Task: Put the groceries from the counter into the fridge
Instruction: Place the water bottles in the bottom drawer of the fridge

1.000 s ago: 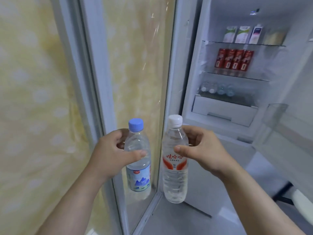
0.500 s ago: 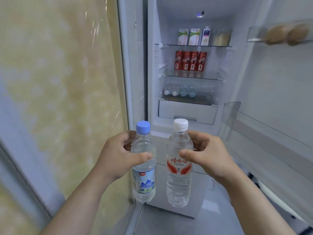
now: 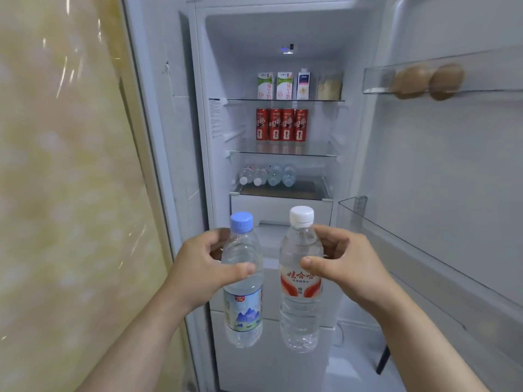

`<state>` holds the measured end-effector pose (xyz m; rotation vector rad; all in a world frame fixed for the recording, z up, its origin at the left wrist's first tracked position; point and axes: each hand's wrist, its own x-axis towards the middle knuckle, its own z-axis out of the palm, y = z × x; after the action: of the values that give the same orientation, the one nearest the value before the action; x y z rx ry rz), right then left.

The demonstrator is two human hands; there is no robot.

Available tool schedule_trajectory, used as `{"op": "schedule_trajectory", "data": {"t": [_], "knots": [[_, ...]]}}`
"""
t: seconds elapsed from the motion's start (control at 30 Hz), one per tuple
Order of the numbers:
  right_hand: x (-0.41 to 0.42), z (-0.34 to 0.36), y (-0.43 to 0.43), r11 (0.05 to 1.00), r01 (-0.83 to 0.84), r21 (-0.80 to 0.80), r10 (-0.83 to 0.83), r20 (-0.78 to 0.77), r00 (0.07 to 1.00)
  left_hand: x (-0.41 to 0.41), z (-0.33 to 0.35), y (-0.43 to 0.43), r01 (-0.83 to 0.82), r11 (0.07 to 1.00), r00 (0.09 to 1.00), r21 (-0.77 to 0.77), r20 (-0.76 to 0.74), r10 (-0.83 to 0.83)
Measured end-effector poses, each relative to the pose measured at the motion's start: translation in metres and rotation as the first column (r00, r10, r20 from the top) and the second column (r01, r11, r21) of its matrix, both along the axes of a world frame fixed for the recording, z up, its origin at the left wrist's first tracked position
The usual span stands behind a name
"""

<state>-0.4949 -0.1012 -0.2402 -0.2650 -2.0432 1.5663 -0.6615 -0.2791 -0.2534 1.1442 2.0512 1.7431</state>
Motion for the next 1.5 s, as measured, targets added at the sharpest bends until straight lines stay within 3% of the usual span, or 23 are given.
{"op": "schedule_trajectory", "data": {"t": [0.5,1.1,1.5], "knots": [[-0.024,0.007,0.069,0.996,0.086,0.017,-0.087,0.069,0.994,-0.045,0.009,0.081,0.129,0.992,0.988,0.012,-0.093,-0.127],[-0.147,0.019,0.136,0.967,0.189,0.168,-0.225,0.228,0.947,-0.191,0.014,0.168,0.239,0.971,0.959,-0.002,-0.16,-0.236],[-0.192,0.019,0.168,0.95,0.23,0.21,-0.277,0.235,0.932,-0.24,0.008,0.214,0.293,0.956,0.946,-0.004,-0.143,-0.29]]}}
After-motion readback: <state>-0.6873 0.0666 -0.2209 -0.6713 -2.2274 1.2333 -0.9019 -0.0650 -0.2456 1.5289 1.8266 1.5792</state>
